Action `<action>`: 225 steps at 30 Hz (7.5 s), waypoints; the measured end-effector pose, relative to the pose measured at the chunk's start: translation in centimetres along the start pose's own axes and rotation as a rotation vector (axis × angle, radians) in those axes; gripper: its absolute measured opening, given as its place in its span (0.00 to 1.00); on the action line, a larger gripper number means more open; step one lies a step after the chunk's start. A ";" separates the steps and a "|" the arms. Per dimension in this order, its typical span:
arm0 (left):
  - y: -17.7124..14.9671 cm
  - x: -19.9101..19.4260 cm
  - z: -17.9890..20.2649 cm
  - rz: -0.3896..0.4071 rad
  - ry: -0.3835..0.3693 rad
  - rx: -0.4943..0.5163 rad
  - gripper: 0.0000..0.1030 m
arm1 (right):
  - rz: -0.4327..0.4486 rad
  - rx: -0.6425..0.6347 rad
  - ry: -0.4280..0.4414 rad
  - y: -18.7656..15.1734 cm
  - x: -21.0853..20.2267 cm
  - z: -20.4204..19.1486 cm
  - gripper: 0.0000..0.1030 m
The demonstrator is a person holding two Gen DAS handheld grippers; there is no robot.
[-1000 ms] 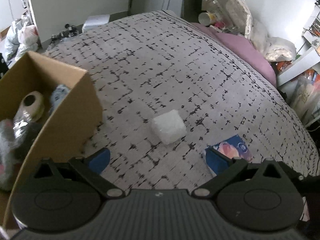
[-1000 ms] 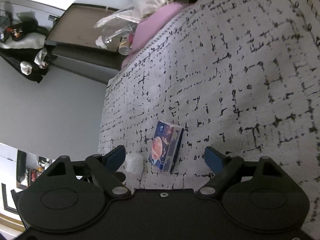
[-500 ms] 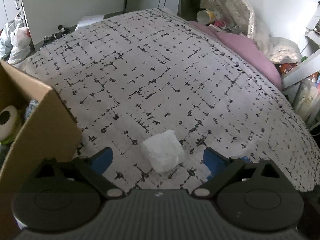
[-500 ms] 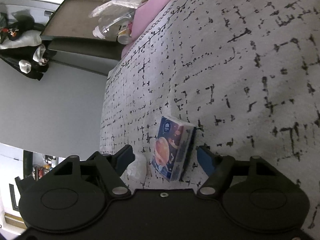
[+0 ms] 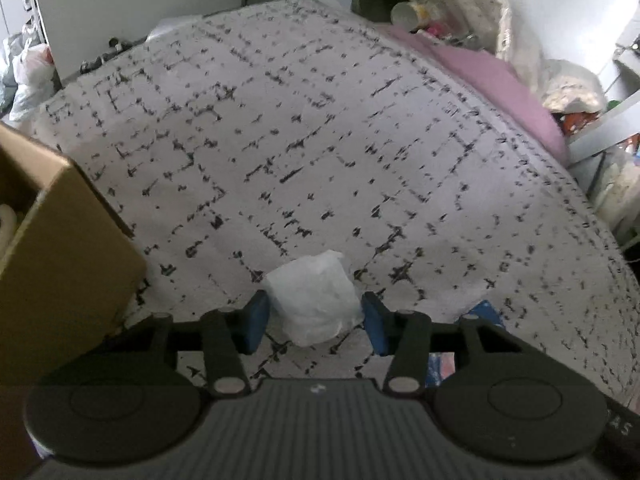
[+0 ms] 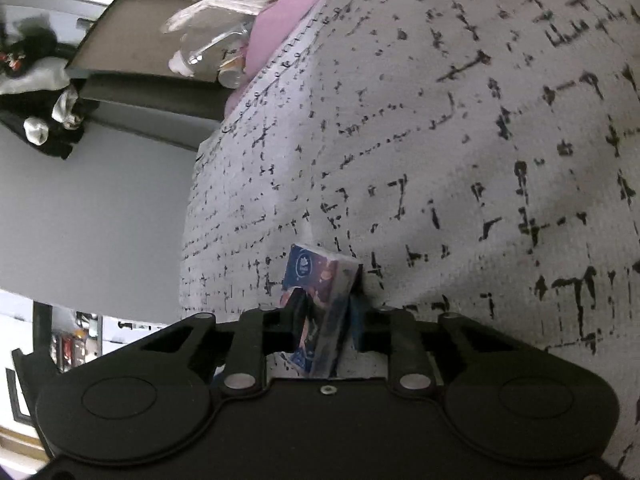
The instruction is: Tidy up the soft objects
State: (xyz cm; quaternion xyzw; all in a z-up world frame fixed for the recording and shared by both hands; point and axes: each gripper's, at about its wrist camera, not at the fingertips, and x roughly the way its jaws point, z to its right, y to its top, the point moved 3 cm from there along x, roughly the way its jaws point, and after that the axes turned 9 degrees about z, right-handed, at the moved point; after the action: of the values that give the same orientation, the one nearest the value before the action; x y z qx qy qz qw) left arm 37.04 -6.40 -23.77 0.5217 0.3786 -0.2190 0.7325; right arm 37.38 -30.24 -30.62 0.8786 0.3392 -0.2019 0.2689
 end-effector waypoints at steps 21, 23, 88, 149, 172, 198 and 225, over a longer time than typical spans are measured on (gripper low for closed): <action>-1.4 -10.6 -0.3 0.042 -0.091 0.017 0.48 | 0.128 -0.086 0.052 -1.2 -8.8 -2.4 0.19; -1.5 -11.7 -0.6 0.050 -0.101 0.010 0.48 | 0.131 -0.115 0.051 -1.4 -9.5 -3.0 0.19; -0.2 -22.2 -20.6 0.137 -0.201 -0.191 0.48 | 0.207 -0.497 0.143 -14.6 -14.5 -22.2 0.18; 0.3 -21.6 -21.2 0.070 -0.127 -0.167 0.72 | 0.122 -0.467 0.041 -16.0 -11.7 -22.9 0.75; -1.2 -31.0 -18.3 0.173 -0.068 -0.079 0.83 | 0.131 -0.546 0.021 -15.5 -21.8 -21.6 1.00; -4.9 -39.6 -15.8 0.269 -0.100 0.083 0.83 | 0.175 -0.693 0.024 -14.8 -32.0 -20.3 1.00; -8.6 -43.1 -16.6 0.339 -0.048 0.228 0.96 | 0.134 -0.813 -0.046 -18.0 -31.4 -19.9 1.00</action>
State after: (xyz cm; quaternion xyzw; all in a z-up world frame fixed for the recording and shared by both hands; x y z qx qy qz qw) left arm -1.19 2.75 2.03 0.6523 0.2408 -0.1465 0.7036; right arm 6.53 -22.21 -4.37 0.7163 0.3272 -0.0530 0.6141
